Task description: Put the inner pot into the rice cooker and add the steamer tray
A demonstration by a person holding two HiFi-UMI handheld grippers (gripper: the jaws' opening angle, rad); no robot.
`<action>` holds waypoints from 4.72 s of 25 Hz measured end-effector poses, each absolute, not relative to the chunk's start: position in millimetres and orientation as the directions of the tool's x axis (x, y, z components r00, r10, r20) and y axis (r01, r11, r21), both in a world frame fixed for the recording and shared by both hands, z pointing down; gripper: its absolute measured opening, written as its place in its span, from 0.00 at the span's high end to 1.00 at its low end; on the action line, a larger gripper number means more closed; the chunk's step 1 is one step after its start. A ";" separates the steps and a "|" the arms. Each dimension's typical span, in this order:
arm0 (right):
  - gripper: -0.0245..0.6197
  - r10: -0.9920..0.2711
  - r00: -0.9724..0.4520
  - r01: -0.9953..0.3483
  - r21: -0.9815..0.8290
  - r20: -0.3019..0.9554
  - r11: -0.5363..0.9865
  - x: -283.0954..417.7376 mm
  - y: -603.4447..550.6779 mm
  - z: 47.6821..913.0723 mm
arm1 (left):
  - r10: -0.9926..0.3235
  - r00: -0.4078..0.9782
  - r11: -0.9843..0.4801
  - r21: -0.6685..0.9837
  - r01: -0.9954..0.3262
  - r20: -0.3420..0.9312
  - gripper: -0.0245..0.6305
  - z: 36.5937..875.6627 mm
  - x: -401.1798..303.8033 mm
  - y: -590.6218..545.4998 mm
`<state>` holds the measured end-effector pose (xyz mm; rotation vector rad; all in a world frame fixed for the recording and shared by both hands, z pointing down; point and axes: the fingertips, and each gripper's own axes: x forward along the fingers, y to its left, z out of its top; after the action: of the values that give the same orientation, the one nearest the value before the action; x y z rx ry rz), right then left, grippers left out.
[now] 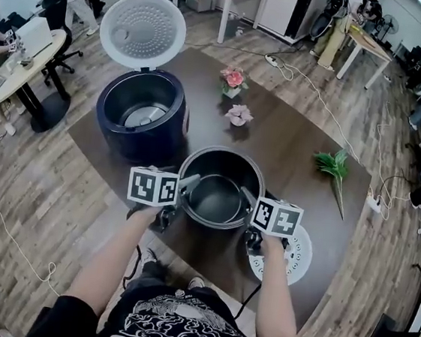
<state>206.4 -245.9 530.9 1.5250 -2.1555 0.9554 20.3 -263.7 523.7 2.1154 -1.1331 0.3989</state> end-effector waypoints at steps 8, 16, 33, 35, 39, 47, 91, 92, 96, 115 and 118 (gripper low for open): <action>0.71 -0.736 -0.269 -0.950 -0.295 0.622 0.098 217.7 -236.6 532.7 | -0.566 0.627 -0.423 0.464 -0.778 0.535 0.67 526.1 27.3 -265.4; 0.79 -0.731 -0.188 -0.977 -0.198 0.656 0.073 223.2 -233.0 530.6 | -0.584 0.630 -0.432 0.461 -0.775 0.512 0.78 517.7 29.7 -266.1; 0.81 -0.832 -0.209 -0.974 -0.188 0.513 0.128 203.3 -259.1 453.4 | -0.672 0.626 -0.460 0.440 -0.771 0.394 0.80 446.5 5.7 -284.9; 0.81 -0.846 -0.214 -0.974 -0.178 0.489 0.143 200.1 -262.9 439.7 | -0.686 0.622 -0.461 0.435 -0.773 0.378 0.80 435.3 2.5 -286.3; 0.81 -0.867 -0.218 -0.974 -0.152 0.448 0.167 196.2 -272.1 412.5 | -0.710 0.615 -0.459 0.437 -0.773 0.343 0.80 414.0 -3.0 -290.9; 0.81 -0.896 -0.245 -0.969 -0.125 0.371 0.213 182.0 -288.4 365.4 | -0.756 0.592 -0.464 0.409 -0.786 0.280 0.80 372.2 -17.0 -300.2; 0.80 -0.856 -0.448 -0.892 -0.071 0.259 0.446 -54.0 -399.7 278.6 | -0.904 0.401 -0.317 0.398 -0.861 0.148 0.80 288.9 -248.2 -372.5; 0.80 -0.856 -0.444 -0.895 -0.073 0.265 0.441 -58.3 -402.6 280.7 | -0.902 0.403 -0.316 0.399 -0.861 0.155 0.80 291.1 -252.9 -376.1; 0.80 -0.858 -0.419 -0.906 -0.076 0.296 0.416 -70.0 -409.8 293.7 | -0.883 0.435 -0.332 0.421 -0.844 0.176 0.80 304.1 -263.6 -387.3; 0.80 -0.858 -0.337 -0.941 -0.138 0.388 0.308 -59.4 -428.1 352.7 | -0.826 0.498 -0.370 0.413 -0.832 0.264 0.79 355.4 -254.4 -423.0; 0.79 -0.847 -0.351 -0.936 -0.143 0.399 0.321 -57.6 -432.5 362.4 | -0.831 0.478 -0.351 0.397 -0.848 0.284 0.78 364.2 -252.6 -426.4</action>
<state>-57.6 -432.5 362.4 1.6162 -2.3373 0.5137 -252.6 -426.4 364.2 2.2352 -1.3894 0.0447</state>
